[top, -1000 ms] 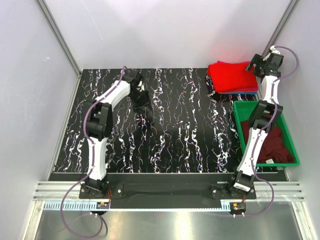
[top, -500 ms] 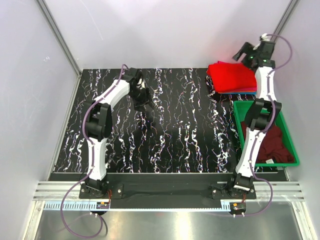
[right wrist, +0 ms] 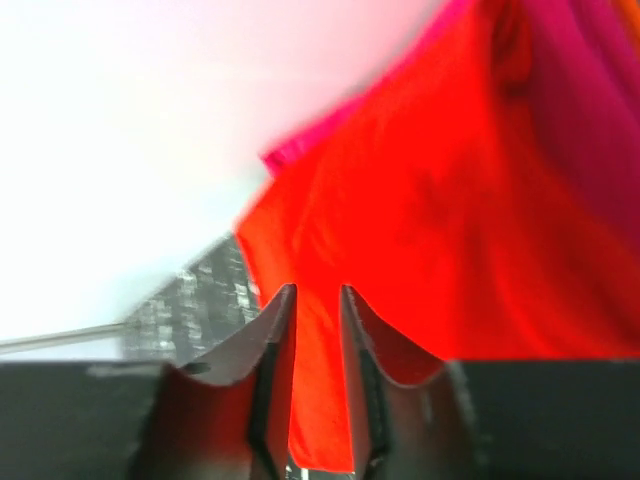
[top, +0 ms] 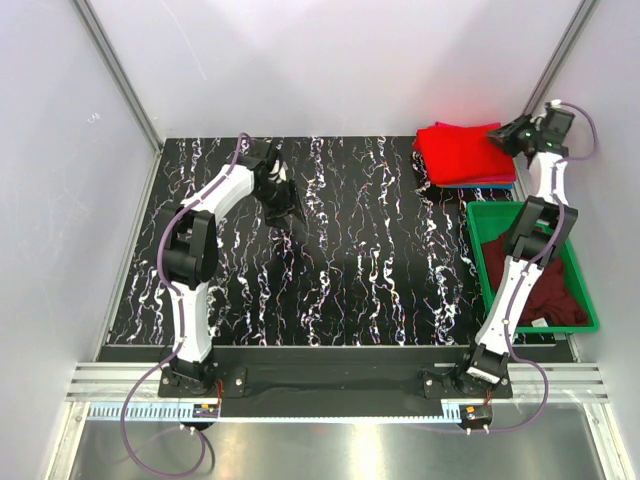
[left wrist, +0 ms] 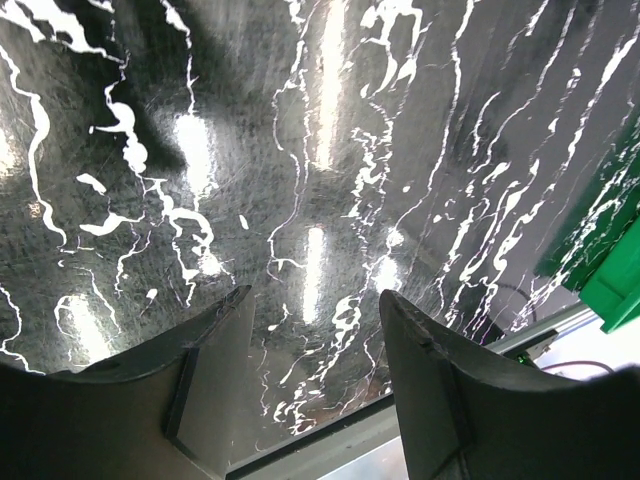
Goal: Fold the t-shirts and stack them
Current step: Neatly place the folded tshirt to the corner
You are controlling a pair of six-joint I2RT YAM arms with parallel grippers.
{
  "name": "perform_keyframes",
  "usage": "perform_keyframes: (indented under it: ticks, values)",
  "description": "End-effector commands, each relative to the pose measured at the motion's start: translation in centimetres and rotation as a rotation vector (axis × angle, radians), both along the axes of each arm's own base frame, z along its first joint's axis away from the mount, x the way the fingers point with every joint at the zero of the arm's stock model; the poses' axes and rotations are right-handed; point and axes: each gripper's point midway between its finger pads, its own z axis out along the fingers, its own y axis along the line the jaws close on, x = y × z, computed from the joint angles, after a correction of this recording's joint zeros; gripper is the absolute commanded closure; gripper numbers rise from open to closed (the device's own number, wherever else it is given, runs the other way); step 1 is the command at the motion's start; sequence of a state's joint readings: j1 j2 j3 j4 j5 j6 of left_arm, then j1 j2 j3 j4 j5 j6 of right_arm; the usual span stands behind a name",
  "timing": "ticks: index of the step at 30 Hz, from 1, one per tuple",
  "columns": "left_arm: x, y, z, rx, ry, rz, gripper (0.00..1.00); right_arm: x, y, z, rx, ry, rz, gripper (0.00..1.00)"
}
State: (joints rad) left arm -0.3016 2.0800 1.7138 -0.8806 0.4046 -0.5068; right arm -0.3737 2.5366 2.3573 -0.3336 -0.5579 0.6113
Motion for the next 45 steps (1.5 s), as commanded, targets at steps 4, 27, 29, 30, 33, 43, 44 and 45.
perform_keyframes:
  ticks: [4,27,29,30,33,43,44,45]
  values:
    - [1.0,-0.5,2.6,-0.046,-0.072,0.020,0.42,2.9,1.9,5.7,0.190,-0.270,0.099,0.75]
    - [1.8,-0.6,6.7,-0.031,-0.151,0.032,0.42,4.5,-0.2,3.8,0.345,-0.209,-0.169,0.83]
    - [1.3,-0.4,6.5,-0.026,-0.152,0.017,0.42,3.6,0.9,4.0,0.315,-0.185,-0.139,0.82]
    - [1.1,-0.4,7.1,-0.034,-0.170,0.012,0.42,2.9,2.1,2.1,0.319,-0.133,-0.123,0.82]
    - [0.1,-0.3,7.1,-0.049,-0.182,-0.002,0.42,0.5,5.6,3.1,0.284,-0.108,-0.039,0.80]
    - [-2.4,0.5,6.5,-0.047,-0.180,-0.012,0.42,-3.8,11.7,-2.8,0.278,0.017,0.125,0.79]
    - [-2.6,0.6,6.3,-0.047,-0.177,-0.013,0.42,-3.9,12.1,-3.2,0.280,0.028,0.137,0.79]
    - [-2.7,0.6,6.2,-0.046,-0.174,-0.014,0.42,-4.0,12.3,-3.9,0.279,0.043,0.141,0.79]
